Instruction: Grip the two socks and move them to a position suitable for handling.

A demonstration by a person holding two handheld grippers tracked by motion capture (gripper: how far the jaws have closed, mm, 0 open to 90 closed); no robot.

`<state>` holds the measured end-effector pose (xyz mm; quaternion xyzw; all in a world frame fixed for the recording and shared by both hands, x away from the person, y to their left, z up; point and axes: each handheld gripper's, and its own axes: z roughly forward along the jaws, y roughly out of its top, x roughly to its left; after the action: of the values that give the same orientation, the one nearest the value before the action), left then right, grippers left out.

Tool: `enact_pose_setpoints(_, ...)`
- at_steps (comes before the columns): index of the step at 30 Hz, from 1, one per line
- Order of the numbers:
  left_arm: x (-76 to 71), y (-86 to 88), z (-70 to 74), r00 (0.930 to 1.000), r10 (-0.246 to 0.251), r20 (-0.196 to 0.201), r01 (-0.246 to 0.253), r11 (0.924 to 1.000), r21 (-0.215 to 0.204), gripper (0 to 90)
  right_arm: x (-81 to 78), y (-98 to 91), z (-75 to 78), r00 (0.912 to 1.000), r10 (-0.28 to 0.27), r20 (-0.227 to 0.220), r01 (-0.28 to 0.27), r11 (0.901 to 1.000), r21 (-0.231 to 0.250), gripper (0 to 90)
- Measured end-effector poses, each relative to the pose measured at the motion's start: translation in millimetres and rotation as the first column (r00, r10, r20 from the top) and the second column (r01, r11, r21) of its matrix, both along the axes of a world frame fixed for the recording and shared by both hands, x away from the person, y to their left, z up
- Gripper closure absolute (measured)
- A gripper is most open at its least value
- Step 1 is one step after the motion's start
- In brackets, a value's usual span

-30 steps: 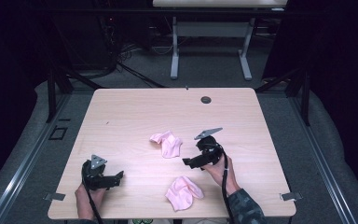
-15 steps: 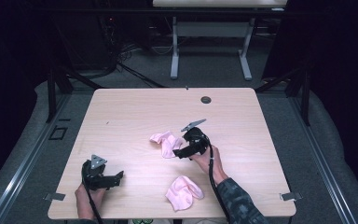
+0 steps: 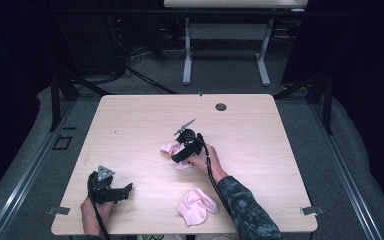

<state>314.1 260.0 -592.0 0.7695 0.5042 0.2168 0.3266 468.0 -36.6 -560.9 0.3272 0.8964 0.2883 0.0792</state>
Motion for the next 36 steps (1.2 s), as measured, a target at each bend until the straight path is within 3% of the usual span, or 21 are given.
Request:
enact_pose_setpoints(4, 0.0, 0.0, 0.0, 1.0, 0.0, 0.0, 0.0, 1.0, 0.0, 5.8, 3.2, 3.0, -2.9, 0.9998, -0.014, 0.018, 0.014, 0.9994, -0.032, 32.3)
enact_pose_setpoints(10, 0.0, 0.0, 0.0, 1.0, 0.0, 0.0, 0.0, 1.0, 0.0, 5.8, 1.2, 1.5, -3.1, 0.9989, -0.019, 0.043, 0.019, 0.9996, -0.022, 65.6)
enact_pose_setpoints(14, -0.1, 0.0, 0.0, 1.0, -0.001, 0.0, 0.001, 1.0, 0.001, 5.8, 0.5, 0.1, -3.2, 0.9989, -0.021, 0.042, 0.021, 0.9997, -0.012, 81.7)
enact_pose_setpoints(20, -0.1, 0.1, 0.2, 1.0, -0.002, -0.002, 0.002, 1.0, 0.0, 5.8, -5.5, -13.8, 12.6, 0.9984, -0.017, 0.053, 0.016, 0.9995, 0.027, 83.9)
enact_pose_setpoints(23, -0.2, 0.0, 0.2, 1.0, -0.002, -0.001, 0.002, 1.0, 0.0, 5.8, -16.3, -25.3, 26.7, 0.9975, -0.014, 0.069, 0.01, 0.9985, 0.055, 84.0)
enact_pose_setpoints(25, -0.1, 0.1, 0.2, 1.0, -0.002, -0.002, 0.002, 1.0, 0.0, 5.8, -26.0, -32.9, 36.3, 0.9956, 0.004, 0.094, -0.008, 0.999, 0.043, 84.0)
enact_pose_setpoints(30, -0.1, 0.1, 0.2, 1.0, 0.0, -0.001, 0.0, 1.0, 0.0, 5.8, -51.4, -56.3, 53.6, 0.9937, 0.046, 0.103, -0.051, 0.9976, 0.046, 83.9)
enact_pose_setpoints(33, -0.1, 0.0, 0.0, 1.0, 0.002, 0.001, -0.002, 1.0, 0.0, 5.9, -62.3, -65.9, 53.9, 0.9936, 0.057, 0.098, -0.059, 0.9981, 0.02, 83.7)
enact_pose_setpoints(36, -0.1, 0.0, 0.0, 1.0, 0.002, 0.002, -0.002, 1.0, 0.001, 5.9, -68.5, -76.1, 46.7, 0.9961, 0.063, 0.061, -0.064, 0.9979, 0.009, 83.5)
